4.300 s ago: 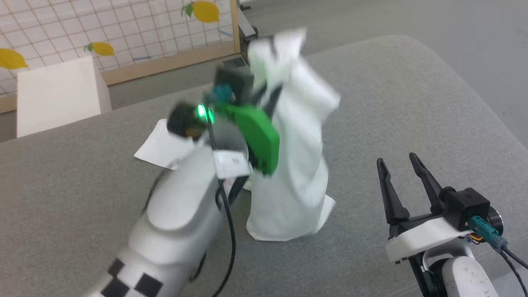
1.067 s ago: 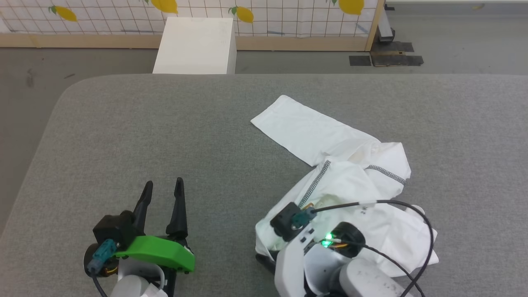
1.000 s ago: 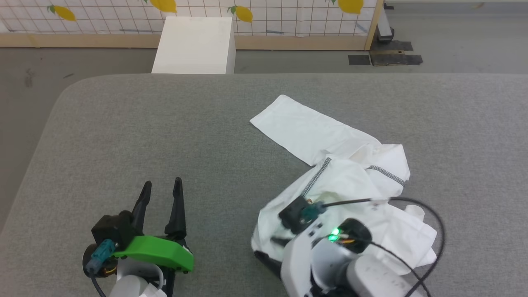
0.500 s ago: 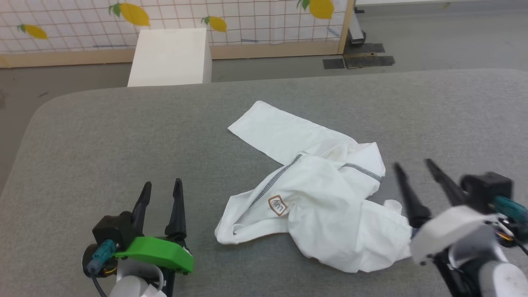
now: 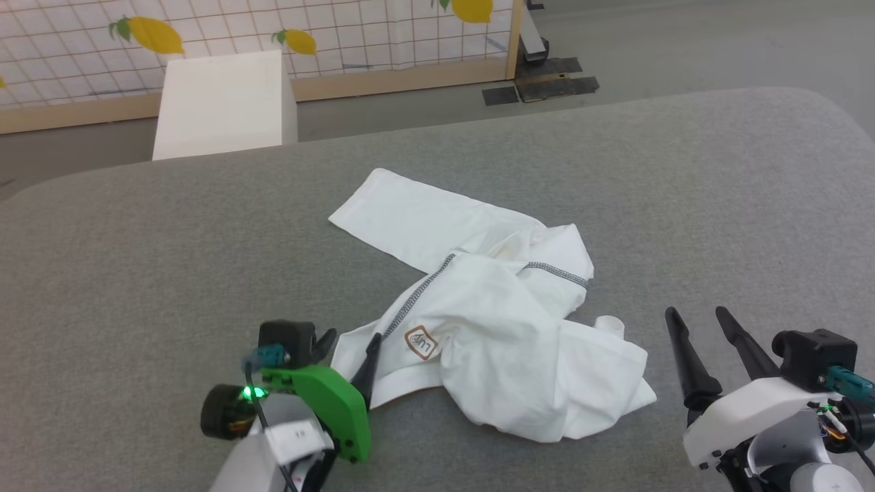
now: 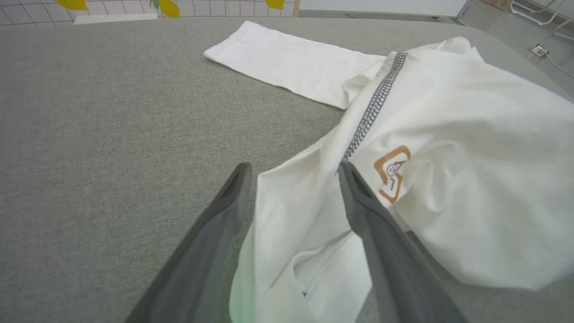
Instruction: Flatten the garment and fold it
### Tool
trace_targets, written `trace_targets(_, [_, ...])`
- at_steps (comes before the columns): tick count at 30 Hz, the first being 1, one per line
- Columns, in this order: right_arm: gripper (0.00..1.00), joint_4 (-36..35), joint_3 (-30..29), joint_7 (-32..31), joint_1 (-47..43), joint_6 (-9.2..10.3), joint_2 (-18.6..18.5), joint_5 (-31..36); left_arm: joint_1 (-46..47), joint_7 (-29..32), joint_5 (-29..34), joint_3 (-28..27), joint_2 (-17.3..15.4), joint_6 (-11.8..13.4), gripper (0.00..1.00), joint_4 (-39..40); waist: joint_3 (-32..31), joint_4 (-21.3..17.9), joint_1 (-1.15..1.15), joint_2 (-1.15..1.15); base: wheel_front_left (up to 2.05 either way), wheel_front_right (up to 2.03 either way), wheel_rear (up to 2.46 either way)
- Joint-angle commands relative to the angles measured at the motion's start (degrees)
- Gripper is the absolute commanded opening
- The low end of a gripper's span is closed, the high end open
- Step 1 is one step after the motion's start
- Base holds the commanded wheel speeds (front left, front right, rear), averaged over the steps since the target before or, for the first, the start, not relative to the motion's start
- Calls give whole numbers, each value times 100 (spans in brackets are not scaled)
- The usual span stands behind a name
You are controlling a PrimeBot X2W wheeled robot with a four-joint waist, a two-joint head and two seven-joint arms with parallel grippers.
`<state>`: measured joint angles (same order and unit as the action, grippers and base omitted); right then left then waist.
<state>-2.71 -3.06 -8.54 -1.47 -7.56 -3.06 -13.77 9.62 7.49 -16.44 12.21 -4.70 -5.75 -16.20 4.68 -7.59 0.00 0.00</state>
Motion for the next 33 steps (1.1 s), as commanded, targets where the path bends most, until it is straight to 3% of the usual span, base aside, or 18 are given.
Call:
trace_targets(1, [100,22,37,52,15,8,17,-34,158,229,13,-36,-94,129,100,15,44,-80,0,0,0,0,0])
trace_targets(6, [100,63,147,45,39,8,17,-84,382,1190,264,-10,-315,508,100,-14,116,-162,0,0,0,0,0])
trace_targets(18, [100,79,366,44,212,8,18,-161,1112,2688,496,454,-728,198,100,-560,452,-344,0,0,0,0,0])
trace_targets(20, [100,99,392,45,228,8,18,-169,1175,2820,450,451,-727,195,3,-672,470,-367,0,0,0,0,0])
trace_targets(22, [100,115,407,49,240,8,18,-183,1208,2639,367,337,-688,278,0,-634,479,-383,0,0,0,0,0])
trace_targets(28, [100,127,322,79,254,8,18,-213,1073,884,92,-472,-525,910,0,-80,464,-307,0,0,0,0,0])
trace_targets(33, [100,98,248,69,238,8,18,-189,533,248,-151,-1170,-629,1345,0,389,414,-139,0,0,0,0,0])
